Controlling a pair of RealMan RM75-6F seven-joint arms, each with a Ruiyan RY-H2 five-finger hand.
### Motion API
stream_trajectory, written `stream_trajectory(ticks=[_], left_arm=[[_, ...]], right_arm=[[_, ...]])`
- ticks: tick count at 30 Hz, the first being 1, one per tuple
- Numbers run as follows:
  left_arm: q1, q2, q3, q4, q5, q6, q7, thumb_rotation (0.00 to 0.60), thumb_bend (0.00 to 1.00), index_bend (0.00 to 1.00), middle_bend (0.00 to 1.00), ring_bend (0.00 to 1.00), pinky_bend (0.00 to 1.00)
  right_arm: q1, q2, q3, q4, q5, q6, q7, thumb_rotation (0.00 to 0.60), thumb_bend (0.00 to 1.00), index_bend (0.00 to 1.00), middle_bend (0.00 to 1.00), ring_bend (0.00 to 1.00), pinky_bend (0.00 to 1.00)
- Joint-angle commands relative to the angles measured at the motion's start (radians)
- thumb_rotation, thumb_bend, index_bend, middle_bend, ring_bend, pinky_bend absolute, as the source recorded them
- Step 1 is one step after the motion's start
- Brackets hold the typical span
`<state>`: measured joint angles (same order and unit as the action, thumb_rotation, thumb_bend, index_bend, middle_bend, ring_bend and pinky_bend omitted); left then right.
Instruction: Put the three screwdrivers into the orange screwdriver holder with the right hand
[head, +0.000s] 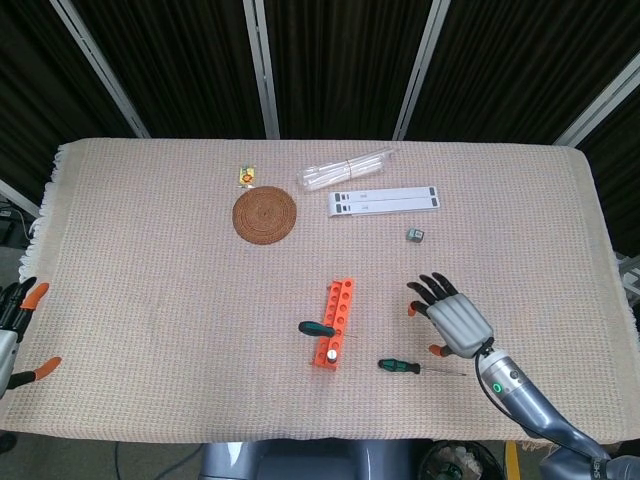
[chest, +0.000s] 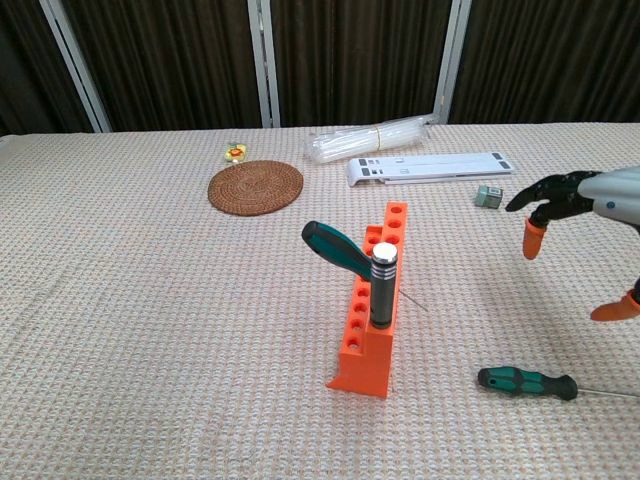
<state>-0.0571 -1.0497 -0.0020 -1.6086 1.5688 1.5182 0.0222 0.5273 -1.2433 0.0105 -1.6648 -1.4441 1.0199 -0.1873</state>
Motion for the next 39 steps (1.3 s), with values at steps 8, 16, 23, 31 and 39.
stream_trajectory(ticks=[8,16,23,31,39], left_arm=[[0.001,-0.001,0.0,0.007,-0.006,-0.002,-0.006,0.6,0.08,0.0,0.0,0.0,0.0],[0.0,-0.004,0.0,0.012,-0.008,-0.005,-0.011,0.6,0.08,0.0,0.0,0.0,0.0],[-0.002,-0.008,0.001,0.014,-0.008,-0.009,-0.013,0.6,0.08,0.0,0.0,0.0,0.0],[0.002,-0.01,0.002,0.024,-0.013,-0.006,-0.021,0.6,0.08,0.0,0.0,0.0,0.0],[0.002,-0.01,0.002,0.022,-0.011,-0.006,-0.018,0.6,0.08,0.0,0.0,0.0,0.0]], right_arm=[[-0.015,-0.059,-0.047,-0.033,0.035,-0.035,-0.119,0.6,0.04,0.36,0.07,0.0,0.0],[-0.024,-0.093,-0.067,-0.039,0.032,-0.037,-0.177,0.6,0.04,0.37,0.07,0.0,0.0],[-0.033,-0.152,-0.069,-0.005,0.016,-0.023,-0.173,0.6,0.04,0.38,0.06,0.0,0.0],[-0.04,-0.221,-0.051,0.092,-0.006,0.005,-0.128,0.6,0.04,0.39,0.06,0.0,0.0],[-0.039,-0.268,-0.041,0.185,-0.03,0.019,-0.085,0.6,0.04,0.4,0.06,0.0,0.0]])
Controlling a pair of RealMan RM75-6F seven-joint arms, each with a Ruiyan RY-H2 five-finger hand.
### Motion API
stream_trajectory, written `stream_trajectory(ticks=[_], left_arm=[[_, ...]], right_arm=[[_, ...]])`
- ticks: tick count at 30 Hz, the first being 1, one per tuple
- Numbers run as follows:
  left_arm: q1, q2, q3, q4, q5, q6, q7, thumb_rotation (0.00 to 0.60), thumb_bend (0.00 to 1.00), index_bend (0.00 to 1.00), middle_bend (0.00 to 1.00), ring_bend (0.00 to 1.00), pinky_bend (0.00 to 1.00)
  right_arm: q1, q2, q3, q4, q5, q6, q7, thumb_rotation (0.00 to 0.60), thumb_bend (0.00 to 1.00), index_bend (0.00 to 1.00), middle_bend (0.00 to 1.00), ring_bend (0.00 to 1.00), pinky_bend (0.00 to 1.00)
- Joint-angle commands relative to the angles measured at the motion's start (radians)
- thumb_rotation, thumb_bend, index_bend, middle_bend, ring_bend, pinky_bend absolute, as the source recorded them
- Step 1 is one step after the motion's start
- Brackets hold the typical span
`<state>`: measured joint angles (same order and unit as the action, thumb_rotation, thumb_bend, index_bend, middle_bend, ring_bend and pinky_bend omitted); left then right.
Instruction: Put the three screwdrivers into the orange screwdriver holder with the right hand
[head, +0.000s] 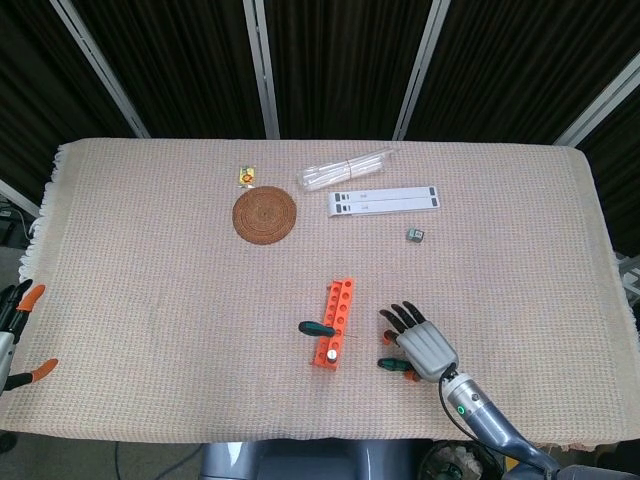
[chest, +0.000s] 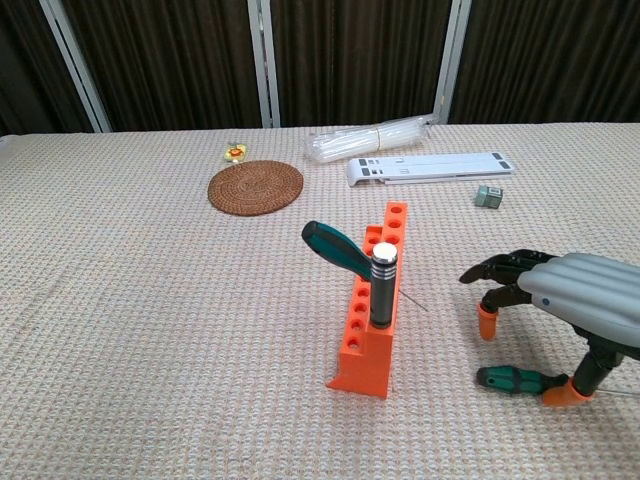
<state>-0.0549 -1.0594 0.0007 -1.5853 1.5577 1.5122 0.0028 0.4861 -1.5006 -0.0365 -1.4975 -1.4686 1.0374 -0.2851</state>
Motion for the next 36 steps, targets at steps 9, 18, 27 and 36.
stream_trajectory(ticks=[9,18,27,36], left_arm=[[-0.001,-0.001,0.0,-0.008,0.001,-0.001,0.01,0.6,0.08,0.0,0.0,0.0,0.0],[-0.001,-0.002,0.001,-0.005,-0.004,-0.007,0.01,0.6,0.08,0.0,0.0,0.0,0.0],[-0.008,-0.005,-0.001,-0.001,-0.002,-0.013,0.007,0.6,0.08,0.0,0.0,0.0,0.0],[-0.007,-0.011,0.0,0.013,-0.009,-0.017,-0.005,0.6,0.08,0.0,0.0,0.0,0.0]], right_arm=[[0.034,-0.027,0.035,0.065,-0.026,-0.005,0.017,0.6,0.04,0.4,0.06,0.0,0.0],[0.064,0.009,0.028,0.032,-0.07,-0.009,-0.157,0.6,0.07,0.43,0.06,0.0,0.0],[0.061,0.022,0.027,-0.059,0.012,-0.052,-0.333,0.6,0.08,0.44,0.06,0.0,0.0],[0.074,0.01,0.033,-0.047,0.065,-0.08,-0.391,0.6,0.08,0.44,0.06,0.0,0.0]])
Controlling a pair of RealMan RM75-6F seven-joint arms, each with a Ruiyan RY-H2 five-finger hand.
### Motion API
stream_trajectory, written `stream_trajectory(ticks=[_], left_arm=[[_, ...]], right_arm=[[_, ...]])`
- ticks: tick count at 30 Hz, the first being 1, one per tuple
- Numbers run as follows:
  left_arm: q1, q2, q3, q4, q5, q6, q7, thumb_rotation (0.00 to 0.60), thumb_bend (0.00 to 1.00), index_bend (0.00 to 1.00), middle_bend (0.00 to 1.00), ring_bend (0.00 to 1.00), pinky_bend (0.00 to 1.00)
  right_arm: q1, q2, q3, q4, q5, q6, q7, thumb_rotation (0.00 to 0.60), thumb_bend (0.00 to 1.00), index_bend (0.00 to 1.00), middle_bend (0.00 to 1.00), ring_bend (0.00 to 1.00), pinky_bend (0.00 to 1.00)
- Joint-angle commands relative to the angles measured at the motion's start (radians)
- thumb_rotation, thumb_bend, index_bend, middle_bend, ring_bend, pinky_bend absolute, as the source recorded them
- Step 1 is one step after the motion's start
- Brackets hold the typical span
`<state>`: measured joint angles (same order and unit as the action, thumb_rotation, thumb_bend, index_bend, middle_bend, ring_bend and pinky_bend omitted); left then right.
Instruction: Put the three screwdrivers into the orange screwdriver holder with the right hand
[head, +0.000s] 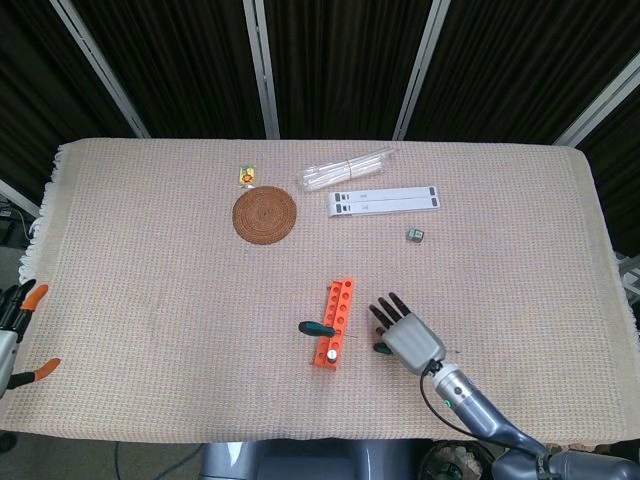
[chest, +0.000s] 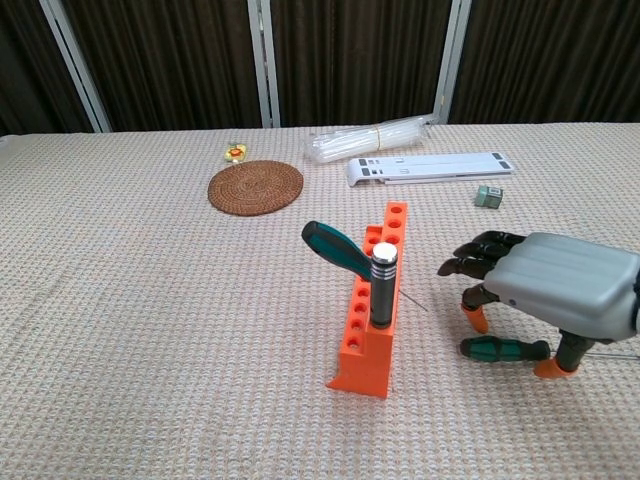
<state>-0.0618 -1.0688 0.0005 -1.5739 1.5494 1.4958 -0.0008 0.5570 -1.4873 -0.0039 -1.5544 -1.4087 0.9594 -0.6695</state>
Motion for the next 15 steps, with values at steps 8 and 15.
stream_trajectory(ticks=[8,15], left_arm=[[-0.005,-0.006,-0.002,0.005,0.002,-0.004,-0.002,0.6,0.08,0.0,0.0,0.0,0.0],[-0.002,-0.006,0.0,0.005,-0.003,-0.003,-0.001,0.6,0.08,0.0,0.0,0.0,0.0]], right_arm=[[0.02,-0.02,0.012,0.067,-0.002,-0.001,0.011,0.6,0.08,0.44,0.06,0.0,0.0],[0.043,-0.031,0.021,0.099,-0.014,-0.01,0.016,0.6,0.08,0.44,0.06,0.0,0.0]])
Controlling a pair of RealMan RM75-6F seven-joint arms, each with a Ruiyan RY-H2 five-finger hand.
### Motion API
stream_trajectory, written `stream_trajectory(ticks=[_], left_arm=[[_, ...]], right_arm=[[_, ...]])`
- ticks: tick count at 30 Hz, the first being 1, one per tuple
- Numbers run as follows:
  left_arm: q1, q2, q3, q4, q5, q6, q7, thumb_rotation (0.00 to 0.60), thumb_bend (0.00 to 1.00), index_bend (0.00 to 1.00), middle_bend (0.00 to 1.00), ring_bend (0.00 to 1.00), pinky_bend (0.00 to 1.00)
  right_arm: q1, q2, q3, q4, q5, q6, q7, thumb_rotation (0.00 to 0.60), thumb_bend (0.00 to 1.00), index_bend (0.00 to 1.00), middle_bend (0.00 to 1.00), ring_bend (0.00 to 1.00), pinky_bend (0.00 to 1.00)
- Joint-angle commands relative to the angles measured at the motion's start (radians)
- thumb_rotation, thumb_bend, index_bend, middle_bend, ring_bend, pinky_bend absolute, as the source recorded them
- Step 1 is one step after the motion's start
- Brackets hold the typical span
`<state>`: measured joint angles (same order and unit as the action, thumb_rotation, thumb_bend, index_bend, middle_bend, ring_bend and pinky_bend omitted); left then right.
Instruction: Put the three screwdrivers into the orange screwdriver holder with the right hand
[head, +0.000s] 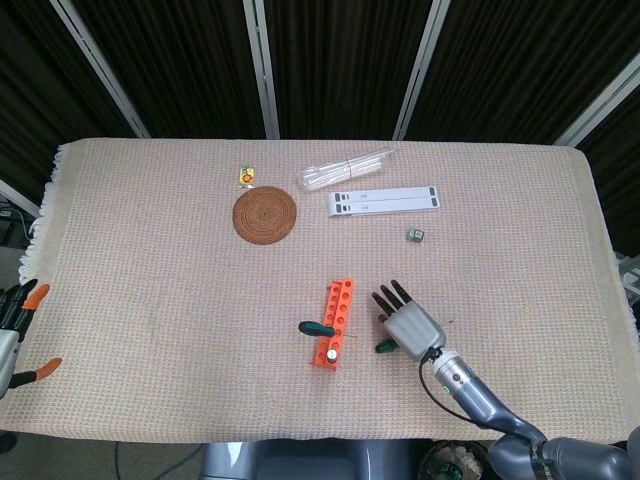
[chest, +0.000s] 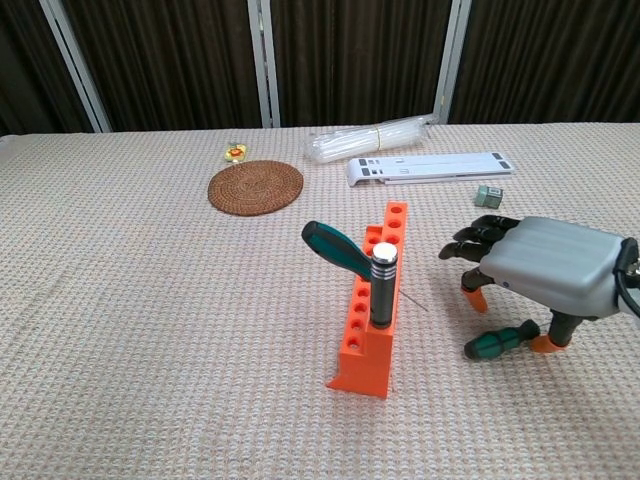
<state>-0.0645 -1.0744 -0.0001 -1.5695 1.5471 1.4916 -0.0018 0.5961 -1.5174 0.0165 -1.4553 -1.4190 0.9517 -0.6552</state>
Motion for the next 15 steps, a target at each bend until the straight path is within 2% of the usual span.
stream_trajectory(ticks=[1,8,15], left_arm=[[0.002,0.0,0.001,0.001,-0.001,0.0,0.0,0.6,0.08,0.0,0.0,0.0,0.0],[-0.002,-0.001,0.001,-0.001,0.001,-0.003,0.002,0.6,0.08,0.0,0.0,0.0,0.0],[-0.003,-0.001,0.0,0.001,0.001,-0.002,0.0,0.6,0.08,0.0,0.0,0.0,0.0]], right_arm=[[0.006,0.0,-0.002,0.0,-0.009,-0.001,-0.001,0.6,0.08,0.44,0.06,0.0,0.0],[-0.001,0.023,-0.027,-0.052,-0.052,0.038,-0.07,0.6,0.08,0.45,0.07,0.0,0.0],[-0.015,0.019,-0.042,-0.092,-0.048,0.056,-0.152,0.6,0.08,0.45,0.07,0.0,0.0]])
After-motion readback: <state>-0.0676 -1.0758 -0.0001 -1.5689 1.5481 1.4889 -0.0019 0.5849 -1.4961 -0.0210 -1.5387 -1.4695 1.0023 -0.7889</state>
